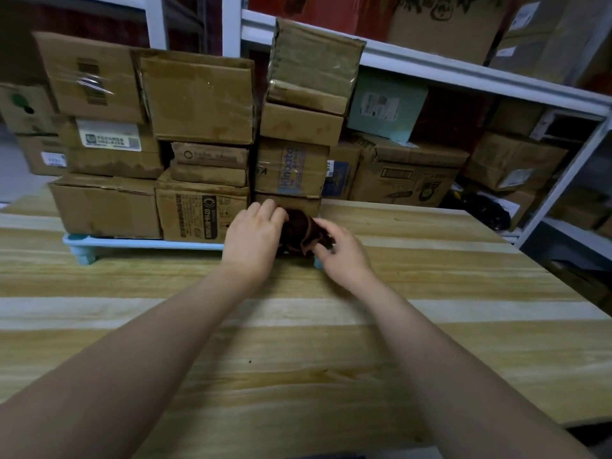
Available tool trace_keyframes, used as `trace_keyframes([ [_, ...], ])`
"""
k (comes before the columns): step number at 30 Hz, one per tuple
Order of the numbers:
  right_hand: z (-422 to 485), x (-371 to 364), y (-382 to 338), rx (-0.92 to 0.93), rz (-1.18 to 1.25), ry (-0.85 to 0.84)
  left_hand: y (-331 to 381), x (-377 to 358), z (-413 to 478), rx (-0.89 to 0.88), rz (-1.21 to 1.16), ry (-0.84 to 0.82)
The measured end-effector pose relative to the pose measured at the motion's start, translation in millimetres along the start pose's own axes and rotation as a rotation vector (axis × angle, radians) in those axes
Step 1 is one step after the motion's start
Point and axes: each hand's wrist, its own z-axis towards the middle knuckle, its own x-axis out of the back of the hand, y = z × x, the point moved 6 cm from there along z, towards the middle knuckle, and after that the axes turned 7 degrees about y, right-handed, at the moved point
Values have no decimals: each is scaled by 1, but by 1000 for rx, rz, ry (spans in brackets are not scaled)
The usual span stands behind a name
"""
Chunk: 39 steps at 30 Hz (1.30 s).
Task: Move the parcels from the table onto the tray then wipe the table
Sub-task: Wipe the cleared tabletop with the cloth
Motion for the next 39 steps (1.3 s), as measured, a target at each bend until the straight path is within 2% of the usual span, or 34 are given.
trace_keyframes([
  [3, -3, -11, 5, 24, -92, -183, 2, -5, 3, -31, 89, -19],
  [4, -3, -12, 6, 23, -118, -188, 3, -7, 3, -43, 123, -35],
  [7, 5, -10, 10, -54, -142, -73, 8, -12, 2, -47, 194, -68],
  [10, 9, -19, 16, -189, -15, -51, 9, -15, 0, -42, 217, -83],
  [13, 11, -26, 18, -196, 37, -17, 5, -21, -7, -40, 229, -141],
  [17, 11, -29, 20, -243, 30, 3, 1, -23, -19, -18, 167, -174],
  [19, 9, -30, 21, -261, 40, 9, -6, -16, -28, 23, 73, -99],
  [21, 7, -31, 21, -251, 58, 18, -17, -3, -41, 121, -41, 72],
  [23, 4, -31, 20, -258, 91, 28, -35, 4, -55, 318, -148, 219],
  [25, 2, -31, 19, -270, 122, 50, -58, 1, -69, 637, -283, 229],
  [27, 0, -30, 15, -274, 137, 89, -80, -9, -83, 983, -403, 157],
  [29, -1, -29, 11, -274, 164, 139, -95, -13, -90, 1161, -508, 138],
  [32, -4, -26, 7, -297, 216, 205, -107, -11, -87, 1151, -592, 137],
  [39, -4, -25, 0, -330, 230, 252, -111, -10, -86, 1156, -554, 101],
])
